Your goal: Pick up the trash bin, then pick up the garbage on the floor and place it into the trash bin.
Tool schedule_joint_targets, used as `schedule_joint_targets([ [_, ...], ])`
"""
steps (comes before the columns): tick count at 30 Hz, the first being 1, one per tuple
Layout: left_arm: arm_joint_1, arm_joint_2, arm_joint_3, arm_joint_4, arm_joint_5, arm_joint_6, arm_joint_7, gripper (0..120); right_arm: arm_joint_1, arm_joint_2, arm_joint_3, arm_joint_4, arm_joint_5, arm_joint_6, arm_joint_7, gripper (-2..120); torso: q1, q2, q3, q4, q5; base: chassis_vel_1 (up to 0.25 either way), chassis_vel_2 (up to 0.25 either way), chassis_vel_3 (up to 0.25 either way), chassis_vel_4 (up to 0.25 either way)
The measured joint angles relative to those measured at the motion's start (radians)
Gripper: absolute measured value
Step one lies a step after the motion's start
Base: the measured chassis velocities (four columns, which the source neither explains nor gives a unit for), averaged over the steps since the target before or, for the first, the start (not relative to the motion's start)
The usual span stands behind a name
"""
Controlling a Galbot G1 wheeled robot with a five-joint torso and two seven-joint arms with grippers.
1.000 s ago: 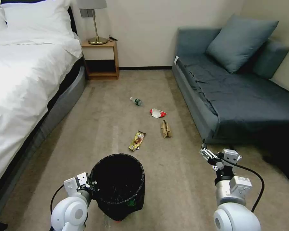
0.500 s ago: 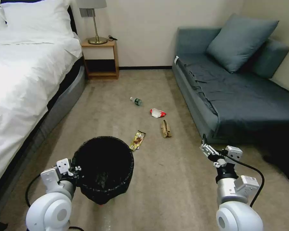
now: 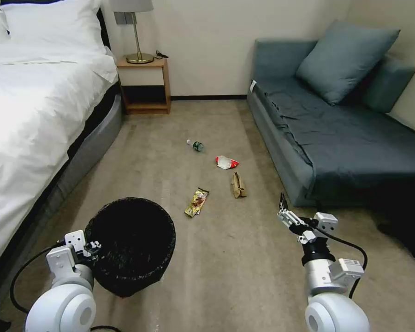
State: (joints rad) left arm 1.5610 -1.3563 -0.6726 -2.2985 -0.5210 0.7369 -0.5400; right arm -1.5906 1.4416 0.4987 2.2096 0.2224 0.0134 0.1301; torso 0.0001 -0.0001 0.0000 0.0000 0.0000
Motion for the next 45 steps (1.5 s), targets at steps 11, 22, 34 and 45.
schedule_joint_targets([
  [11, 0.0, -0.007, 0.003, 0.008, -0.002, -0.001, 0.002, 2, -0.012, 0.007, -0.01, -0.012, -0.032, 0.03, -0.031, 100, 0.0, 0.0, 0.0, 0.0, 0.0, -0.014, 0.013, 0.013, -0.009],
  [22, -0.017, -0.007, -0.004, 0.023, -0.006, -0.002, 0.006, 2, -0.012, 0.011, -0.018, -0.019, -0.041, 0.029, -0.037, 100, 0.0, 0.0, 0.0, 0.0, 0.0, -0.175, 0.182, 0.172, -0.169],
  [34, -0.042, -0.007, -0.005, 0.053, -0.007, -0.002, 0.007, 2, -0.004, 0.011, -0.018, -0.035, -0.043, 0.026, -0.037, 100, 0.0, 0.0, 0.0, 0.0, 0.0, -0.202, 0.204, 0.198, -0.211],
  [45, -0.061, -0.005, -0.011, 0.076, -0.008, -0.002, 0.007, 2, -0.001, 0.009, -0.02, -0.045, -0.047, 0.024, -0.035, 100, 0.0, 0.0, 0.0, 0.0, -0.0001, -0.186, 0.185, 0.181, -0.183],
])
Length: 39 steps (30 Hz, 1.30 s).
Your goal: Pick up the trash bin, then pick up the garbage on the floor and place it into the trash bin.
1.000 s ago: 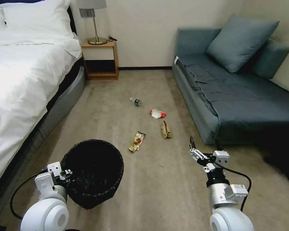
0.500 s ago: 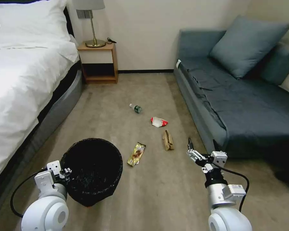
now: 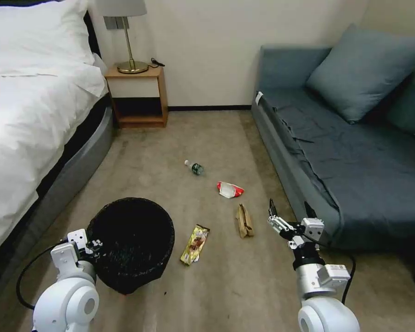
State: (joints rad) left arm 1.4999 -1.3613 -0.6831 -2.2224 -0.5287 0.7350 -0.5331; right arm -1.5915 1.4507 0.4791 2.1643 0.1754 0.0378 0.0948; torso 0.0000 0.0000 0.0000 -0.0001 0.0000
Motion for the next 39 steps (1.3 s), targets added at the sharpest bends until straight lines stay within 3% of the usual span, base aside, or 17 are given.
schedule_joint_targets([
  [13, -0.026, 0.003, -0.004, 0.024, -0.001, 0.0, 0.002, 2, 0.015, -0.005, -0.011, -0.018, -0.007, 0.02, -0.007, 100, 0.0, 0.0, 0.0, 0.0, 0.0, -0.111, 0.104, 0.095, -0.106],
  [23, -0.038, 0.01, -0.024, 0.028, -0.005, 0.001, 0.014, 2, 0.042, -0.039, -0.087, -0.04, 0.06, -0.073, 0.032, 100, 0.0, 0.0, 0.0, 0.0001, 0.0001, 0.0, 0.0, 0.0, 0.0],
  [39, -0.047, 0.007, -0.051, 0.046, -0.005, 0.001, 0.027, 2, 0.043, -0.04, -0.107, -0.069, 0.059, -0.078, 0.026, 100, 0.0, 0.0, 0.0, 0.0001, 0.0, 0.0, 0.0, 0.0, 0.0],
])
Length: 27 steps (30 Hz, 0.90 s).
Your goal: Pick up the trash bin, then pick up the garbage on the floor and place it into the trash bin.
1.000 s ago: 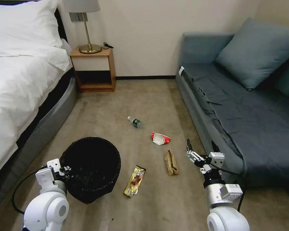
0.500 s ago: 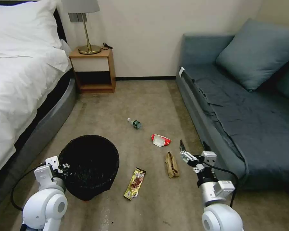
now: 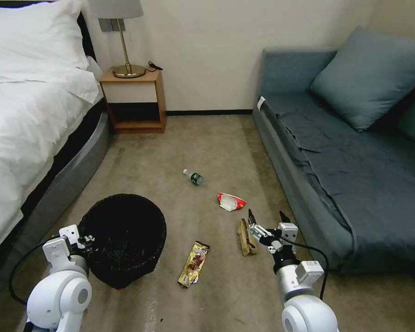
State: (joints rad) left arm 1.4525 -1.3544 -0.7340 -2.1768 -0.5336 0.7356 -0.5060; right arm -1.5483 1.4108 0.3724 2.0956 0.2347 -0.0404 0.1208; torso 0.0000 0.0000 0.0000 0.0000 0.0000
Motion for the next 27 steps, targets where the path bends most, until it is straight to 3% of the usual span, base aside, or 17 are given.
schedule_joint_targets([
  [7, -0.008, -0.002, 0.003, 0.006, 0.0, 0.0, 0.0, 2, 0.033, -0.019, -0.025, -0.017, 0.005, -0.006, 0.024, 100, 0.0, 0.0, 0.0, -0.0001, 0.0, 0.0, 0.0, 0.0, 0.0],
  [13, -0.011, -0.002, 0.003, 0.014, 0.004, -0.003, 0.002, 2, 0.102, -0.089, -0.09, -0.065, 0.066, -0.04, 0.091, 100, 0.0, 0.0, 0.0, 0.0, 0.0, 0.0, 0.0, 0.0, 0.0],
  [15, -0.013, -0.004, 0.003, 0.019, 0.005, -0.007, 0.003, 2, 0.144, -0.153, -0.135, -0.134, 0.12, -0.059, 0.12, 100, 0.0, 0.0, 0.0, 0.0, 0.0003, 0.0, 0.0, 0.0, 0.0],
  [17, -0.013, -0.004, 0.003, 0.019, 0.005, -0.007, 0.003, 2, 0.147, -0.159, -0.139, -0.139, 0.125, -0.062, 0.122, 100, 0.0, 0.0, 0.0, 0.0, 0.0003, 0.0, 0.0, 0.0, 0.0],
  [21, -0.011, -0.013, 0.004, 0.031, 0.017, -0.017, 0.005, 2, 0.26, -0.305, -0.253, -0.324, 0.125, -0.093, 0.137, 100, 0.0, 0.0, 0.0, -0.0001, 0.0002, 0.0, 0.0, 0.0, 0.0],
  [27, -0.008, -0.022, 0.004, 0.037, 0.029, -0.019, 0.007, 2, 0.364, -0.337, -0.338, -0.485, 0.121, -0.105, 0.132, 100, 0.0, 0.0, 0.0, -0.0001, 0.0002, 0.0, 0.0, 0.0, 0.0],
])
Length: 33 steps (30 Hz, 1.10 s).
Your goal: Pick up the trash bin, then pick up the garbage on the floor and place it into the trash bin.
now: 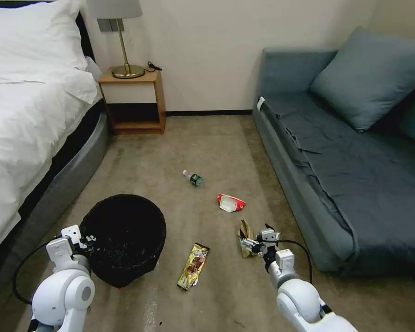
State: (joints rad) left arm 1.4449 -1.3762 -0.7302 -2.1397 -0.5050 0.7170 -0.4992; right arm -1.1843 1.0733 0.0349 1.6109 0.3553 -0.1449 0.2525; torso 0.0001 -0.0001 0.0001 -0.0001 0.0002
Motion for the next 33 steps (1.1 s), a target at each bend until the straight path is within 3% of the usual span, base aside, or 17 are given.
schedule_joint_targets([
  [9, 0.014, -0.016, -0.004, 0.007, 0.024, -0.005, 0.0, 2, 0.213, 0.048, -0.216, -0.314, 0.025, 0.008, -0.029, 96, 0.0, 0.0, 0.0, 0.0, 0.0, 0.0, 0.0, 0.0, 0.0],
  [23, 0.029, -0.021, -0.012, 0.002, 0.034, -0.016, 0.0, 2, 0.302, 0.143, -0.265, -0.577, -0.028, 0.047, -0.042, 93, 0.0, 0.0, 0.0, 0.0001, -0.0002, 0.0, 0.0, 0.0, 0.0],
  [26, 0.03, -0.02, -0.013, 0.004, 0.035, -0.019, 0.001, 2, 0.301, 0.151, -0.256, -0.582, -0.035, 0.047, -0.034, 82, 0.0, 0.0, 0.0, 0.0001, -0.0002, 0.0, 0.0, 0.0, 0.0],
  [28, 0.03, -0.02, -0.012, 0.004, 0.035, -0.019, 0.001, 2, 0.301, 0.151, -0.255, -0.582, -0.036, 0.047, -0.033, 82, 0.0, 0.0, 0.0, 0.0001, -0.0002, 0.0, 0.0, 0.0, 0.0],
  [29, 0.03, -0.02, -0.011, 0.005, 0.037, -0.02, 0.001, 2, 0.296, 0.151, -0.25, -0.579, -0.037, 0.048, -0.026, 74, 0.0, 0.0, 0.0, 0.0, -0.0002, 0.0, 0.0, 0.0, 0.0],
  [33, 0.03, -0.02, -0.01, 0.008, 0.038, -0.022, 0.003, 2, 0.286, 0.143, -0.242, -0.565, -0.039, 0.048, -0.02, 61, 0.0, 0.0, 0.0, 0.0001, -0.0002, 0.0, 0.0, 0.0, 0.0],
])
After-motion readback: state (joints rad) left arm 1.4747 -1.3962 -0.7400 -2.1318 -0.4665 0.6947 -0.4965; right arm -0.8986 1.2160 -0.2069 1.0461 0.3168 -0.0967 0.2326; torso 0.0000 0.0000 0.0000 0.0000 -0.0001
